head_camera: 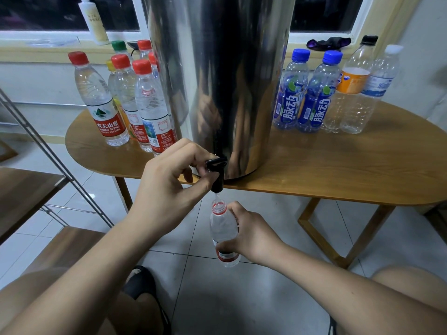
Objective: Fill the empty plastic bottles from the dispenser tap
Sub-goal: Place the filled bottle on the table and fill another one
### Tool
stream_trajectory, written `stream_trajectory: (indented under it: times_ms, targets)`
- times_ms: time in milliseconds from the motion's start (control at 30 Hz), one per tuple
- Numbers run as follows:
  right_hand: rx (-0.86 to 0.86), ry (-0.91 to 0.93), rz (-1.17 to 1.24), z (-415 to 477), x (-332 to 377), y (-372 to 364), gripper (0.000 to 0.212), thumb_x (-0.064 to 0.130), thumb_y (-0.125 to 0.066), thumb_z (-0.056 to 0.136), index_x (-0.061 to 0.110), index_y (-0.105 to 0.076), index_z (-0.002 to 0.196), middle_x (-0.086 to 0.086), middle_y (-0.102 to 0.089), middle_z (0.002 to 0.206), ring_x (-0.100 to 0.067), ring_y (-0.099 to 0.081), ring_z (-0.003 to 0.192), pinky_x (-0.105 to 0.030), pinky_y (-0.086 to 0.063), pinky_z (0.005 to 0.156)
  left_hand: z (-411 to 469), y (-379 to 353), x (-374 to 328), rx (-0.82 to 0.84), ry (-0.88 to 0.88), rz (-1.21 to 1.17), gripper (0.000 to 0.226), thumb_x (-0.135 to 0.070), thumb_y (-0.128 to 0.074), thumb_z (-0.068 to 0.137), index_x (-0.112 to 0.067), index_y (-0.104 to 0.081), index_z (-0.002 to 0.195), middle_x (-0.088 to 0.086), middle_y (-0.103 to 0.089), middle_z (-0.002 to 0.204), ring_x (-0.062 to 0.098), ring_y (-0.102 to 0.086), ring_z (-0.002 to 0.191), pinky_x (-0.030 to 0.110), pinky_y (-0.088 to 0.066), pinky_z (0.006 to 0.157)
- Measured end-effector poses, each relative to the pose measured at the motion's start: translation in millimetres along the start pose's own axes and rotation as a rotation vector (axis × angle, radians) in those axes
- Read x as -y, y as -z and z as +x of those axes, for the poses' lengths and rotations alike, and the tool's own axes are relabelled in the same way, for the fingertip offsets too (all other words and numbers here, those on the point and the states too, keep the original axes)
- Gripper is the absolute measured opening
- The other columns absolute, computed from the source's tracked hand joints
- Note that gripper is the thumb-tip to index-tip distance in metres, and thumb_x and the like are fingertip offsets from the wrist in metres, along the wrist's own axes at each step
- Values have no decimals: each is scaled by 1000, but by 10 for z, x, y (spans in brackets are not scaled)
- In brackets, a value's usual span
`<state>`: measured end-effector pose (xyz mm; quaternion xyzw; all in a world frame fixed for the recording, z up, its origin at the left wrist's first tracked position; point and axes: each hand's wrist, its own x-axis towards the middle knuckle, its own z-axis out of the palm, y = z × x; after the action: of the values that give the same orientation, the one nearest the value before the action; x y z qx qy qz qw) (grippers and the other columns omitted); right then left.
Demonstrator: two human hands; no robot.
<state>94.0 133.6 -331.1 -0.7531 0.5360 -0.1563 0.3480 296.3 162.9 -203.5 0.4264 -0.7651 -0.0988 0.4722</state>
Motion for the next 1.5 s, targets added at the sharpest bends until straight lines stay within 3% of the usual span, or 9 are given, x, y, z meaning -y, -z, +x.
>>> stream_trajectory:
  times_ms: [367,500,733,900,1000,1100,1233,1500]
  targets:
    - [-10,21,13,2,-32,-9,73,46,-96,72,43,-46,125,15,-68,116,-12,-66,105,-38,-60,90,-14,-8,23,-11,-17,2,24,4,-82,90,-15,-67,92,1,-66,90,24,-63,85,39,-51,68]
    - [-35,41,25,-5,-50,-10,73,46,-96,70,45,-46,123,18,-68,116,-10,-66,104,-37,-59,90,-14,-2,57,-22,-14,21,33,-7,-84,93,-29,-68,111,-4,-65,94,21,-65,89,37,-54,69]
    - [-61,76,46,-12,-80,-12,72,43,-95,69,40,-48,123,16,-69,110,-9,-68,101,-35,-59,85,12,115,149,29,48,15,28,-18,-85,92,-19,-73,117,-7,-70,100,23,-69,94,34,-55,74]
    - [-66,69,90,-22,-93,-25,69,46,-96,66,42,-49,117,15,-72,106,-6,-70,96,-38,-61,85,55,253,338,46,162,81,30,-24,-89,89,-27,-73,115,-9,-73,102,14,-70,94,18,-50,70]
    - [-64,73,83,-36,-88,-26,68,49,-96,66,43,-48,115,16,-72,105,-4,-69,95,-38,-61,85,53,321,538,38,216,188,29,-24,-91,88,-30,-74,111,-13,-74,103,10,-70,97,14,-51,76]
    - [-71,75,95,-54,-83,-22,67,49,-97,66,43,-49,113,16,-72,105,-4,-70,95,-40,-62,86,27,360,738,78,271,287,30,-29,-91,87,-31,-74,112,-15,-71,106,6,-67,100,21,-51,81]
    - [-73,72,118,-89,-66,-12,66,47,-97,66,40,-51,112,15,-73,103,-6,-71,94,-41,-62,87,-24,304,955,134,335,380,28,-32,-86,91,-32,-73,116,-16,-67,106,9,-62,101,22,-46,76]
    - [-61,81,125,-174,-25,42,65,46,-97,67,40,-51,113,16,-73,104,-5,-71,95,-38,-62,88,-69,134,1106,142,336,447,29,-20,-83,94,-30,-77,121,-9,-73,110,18,-69,100,44,-62,85]
